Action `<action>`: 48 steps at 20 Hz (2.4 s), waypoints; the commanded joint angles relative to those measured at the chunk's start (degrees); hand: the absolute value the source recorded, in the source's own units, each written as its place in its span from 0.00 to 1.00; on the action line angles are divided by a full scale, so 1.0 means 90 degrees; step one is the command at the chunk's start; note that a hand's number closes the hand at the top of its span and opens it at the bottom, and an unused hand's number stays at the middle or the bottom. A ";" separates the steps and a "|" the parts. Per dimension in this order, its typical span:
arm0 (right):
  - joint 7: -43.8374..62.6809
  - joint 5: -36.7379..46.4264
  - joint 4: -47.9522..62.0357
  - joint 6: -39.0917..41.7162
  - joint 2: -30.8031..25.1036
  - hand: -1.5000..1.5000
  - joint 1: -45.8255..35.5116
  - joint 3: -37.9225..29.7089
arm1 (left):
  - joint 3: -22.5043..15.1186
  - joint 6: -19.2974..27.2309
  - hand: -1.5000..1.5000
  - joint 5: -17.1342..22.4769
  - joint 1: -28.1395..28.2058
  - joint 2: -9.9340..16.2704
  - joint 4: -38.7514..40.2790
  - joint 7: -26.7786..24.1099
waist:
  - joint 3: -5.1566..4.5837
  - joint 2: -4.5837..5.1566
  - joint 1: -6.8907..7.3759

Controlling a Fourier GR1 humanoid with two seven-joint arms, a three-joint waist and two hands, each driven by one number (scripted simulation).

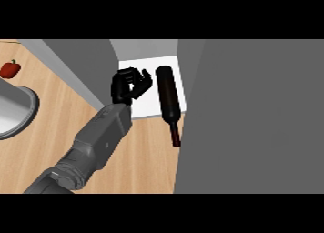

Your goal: Pick up the wine, place it into the cabinet and close the cabinet

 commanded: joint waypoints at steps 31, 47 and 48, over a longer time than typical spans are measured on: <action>-0.0277 -0.0504 0.0112 0.0222 0.0231 0.00 0.0192 -0.0121 | -0.0817 0.0445 1.00 0.0885 0.0475 -0.0007 -0.0586 0.0052 | 0.0000 0.0035 -0.0399; -0.0204 -0.0476 -0.0090 0.0207 0.0167 0.00 0.0385 -0.0281 | -0.0783 0.0913 1.00 0.1104 -0.0722 -0.0007 -0.0202 0.0729 | 0.0010 0.0044 -0.0212; -0.0129 -0.0516 -0.0037 0.0228 0.0155 0.00 0.0252 -0.0171 | -0.0757 0.1012 1.00 0.1184 -0.0578 -0.0007 -0.0257 0.0571 | 0.0002 0.0060 -0.0309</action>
